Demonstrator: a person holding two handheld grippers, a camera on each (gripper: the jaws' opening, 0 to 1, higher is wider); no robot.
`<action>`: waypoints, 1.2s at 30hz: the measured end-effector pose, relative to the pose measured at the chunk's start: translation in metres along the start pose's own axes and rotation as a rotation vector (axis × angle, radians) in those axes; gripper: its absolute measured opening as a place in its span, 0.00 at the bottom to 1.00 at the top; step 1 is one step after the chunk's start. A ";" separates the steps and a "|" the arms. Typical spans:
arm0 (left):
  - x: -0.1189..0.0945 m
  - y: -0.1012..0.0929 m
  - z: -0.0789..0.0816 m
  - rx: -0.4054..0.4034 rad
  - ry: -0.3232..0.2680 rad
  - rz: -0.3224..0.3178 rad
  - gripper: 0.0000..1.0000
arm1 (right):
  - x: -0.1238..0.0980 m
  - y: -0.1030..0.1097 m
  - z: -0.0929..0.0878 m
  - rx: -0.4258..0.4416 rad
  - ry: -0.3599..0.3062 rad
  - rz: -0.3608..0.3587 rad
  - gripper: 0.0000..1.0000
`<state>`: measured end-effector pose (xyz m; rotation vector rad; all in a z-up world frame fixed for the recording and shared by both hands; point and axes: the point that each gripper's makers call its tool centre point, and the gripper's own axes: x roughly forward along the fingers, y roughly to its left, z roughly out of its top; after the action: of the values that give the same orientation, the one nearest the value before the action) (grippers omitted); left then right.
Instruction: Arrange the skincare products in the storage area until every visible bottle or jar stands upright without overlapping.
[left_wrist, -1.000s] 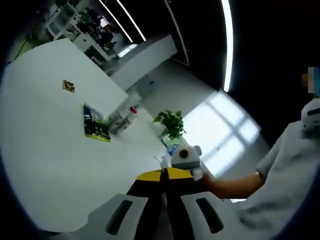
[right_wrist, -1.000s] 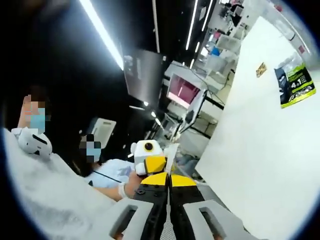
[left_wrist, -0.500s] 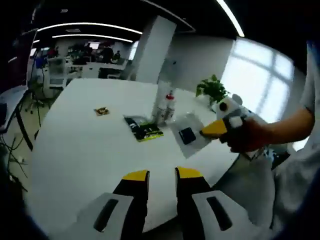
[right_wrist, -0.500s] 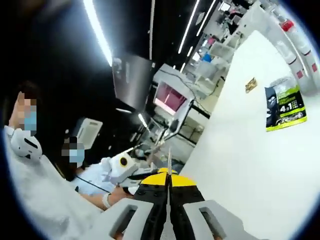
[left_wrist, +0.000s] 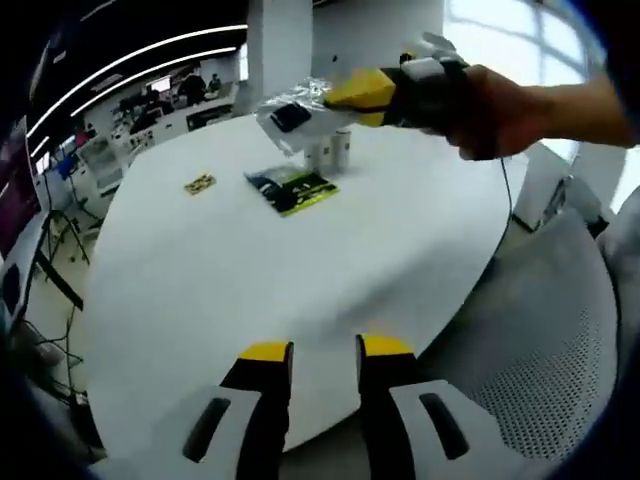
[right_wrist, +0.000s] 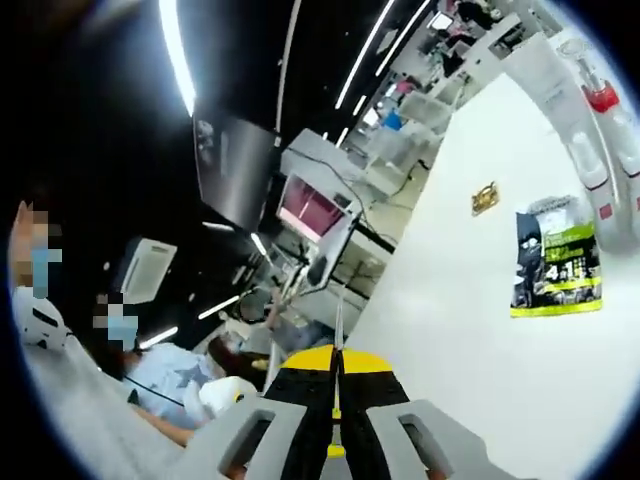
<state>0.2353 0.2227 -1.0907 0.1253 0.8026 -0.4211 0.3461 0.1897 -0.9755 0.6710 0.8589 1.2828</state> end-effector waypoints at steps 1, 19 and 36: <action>0.000 -0.001 -0.002 -0.003 0.012 -0.002 0.23 | 0.004 -0.001 0.003 -0.001 0.001 -0.005 0.00; 0.001 0.003 -0.008 0.018 0.038 0.005 0.17 | 0.070 -0.015 0.113 -0.130 0.016 -0.139 0.00; 0.001 0.007 -0.013 0.023 0.067 0.020 0.12 | 0.106 -0.045 0.155 -0.148 0.072 -0.202 0.00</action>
<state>0.2298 0.2322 -1.1006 0.1694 0.8618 -0.4093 0.5079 0.2912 -0.9479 0.4127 0.8580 1.1802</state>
